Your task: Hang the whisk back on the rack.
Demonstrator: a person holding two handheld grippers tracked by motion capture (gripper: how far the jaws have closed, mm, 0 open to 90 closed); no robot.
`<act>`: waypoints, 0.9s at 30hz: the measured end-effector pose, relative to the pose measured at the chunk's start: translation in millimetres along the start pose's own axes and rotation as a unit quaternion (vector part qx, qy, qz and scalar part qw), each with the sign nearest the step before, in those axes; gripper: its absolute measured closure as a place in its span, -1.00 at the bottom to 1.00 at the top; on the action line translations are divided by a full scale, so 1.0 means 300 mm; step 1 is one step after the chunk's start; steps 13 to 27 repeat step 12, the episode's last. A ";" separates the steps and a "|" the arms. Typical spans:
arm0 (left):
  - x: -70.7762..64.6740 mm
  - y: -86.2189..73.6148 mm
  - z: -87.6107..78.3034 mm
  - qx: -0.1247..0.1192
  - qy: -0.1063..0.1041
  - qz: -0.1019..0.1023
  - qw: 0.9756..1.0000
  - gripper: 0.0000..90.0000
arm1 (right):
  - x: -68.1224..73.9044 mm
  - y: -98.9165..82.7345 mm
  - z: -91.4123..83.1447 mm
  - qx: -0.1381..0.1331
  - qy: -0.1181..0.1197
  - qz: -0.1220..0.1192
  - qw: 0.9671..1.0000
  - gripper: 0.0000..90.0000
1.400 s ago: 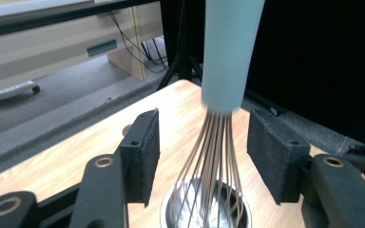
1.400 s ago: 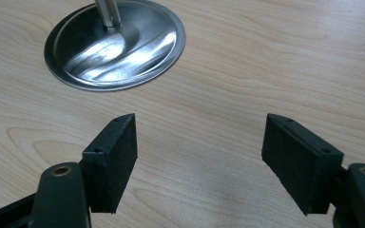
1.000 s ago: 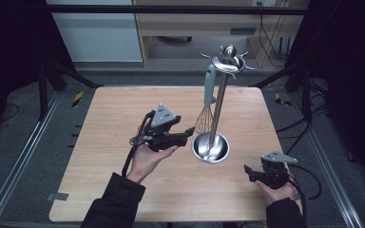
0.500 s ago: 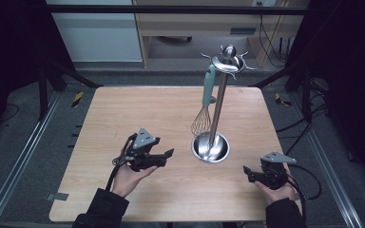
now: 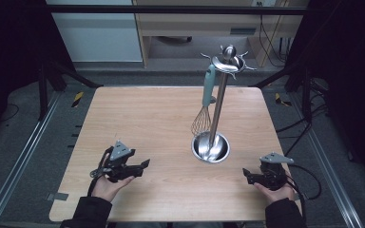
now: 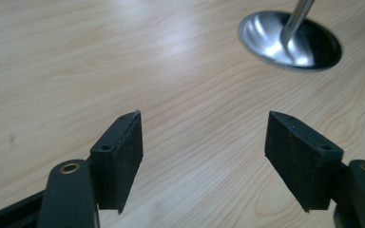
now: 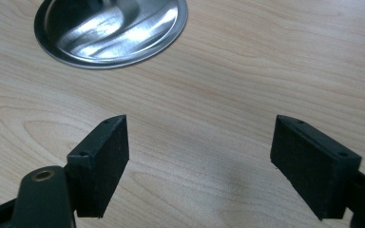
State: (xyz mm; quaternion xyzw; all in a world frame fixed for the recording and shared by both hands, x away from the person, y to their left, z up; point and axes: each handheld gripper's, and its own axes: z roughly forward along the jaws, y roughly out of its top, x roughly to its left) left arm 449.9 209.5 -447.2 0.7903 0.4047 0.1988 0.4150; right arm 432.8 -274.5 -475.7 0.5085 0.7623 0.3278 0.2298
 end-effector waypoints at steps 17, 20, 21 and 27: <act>0.103 -0.113 -0.041 0.029 0.039 -0.023 0.999 -0.44 | -0.022 -0.025 0.014 0.025 -0.014 0.001 1.000 -0.66; 0.103 -0.113 -0.041 0.029 0.039 -0.023 0.999 -0.44 | -0.022 -0.025 0.014 0.025 -0.014 0.001 1.000 -0.66; 0.103 -0.113 -0.041 0.029 0.039 -0.023 0.999 -0.44 | -0.022 -0.025 0.014 0.025 -0.014 0.001 1.000 -0.66; 0.103 -0.113 -0.041 0.029 0.039 -0.023 0.999 -0.44 | -0.022 -0.025 0.014 0.025 -0.014 0.001 1.000 -0.66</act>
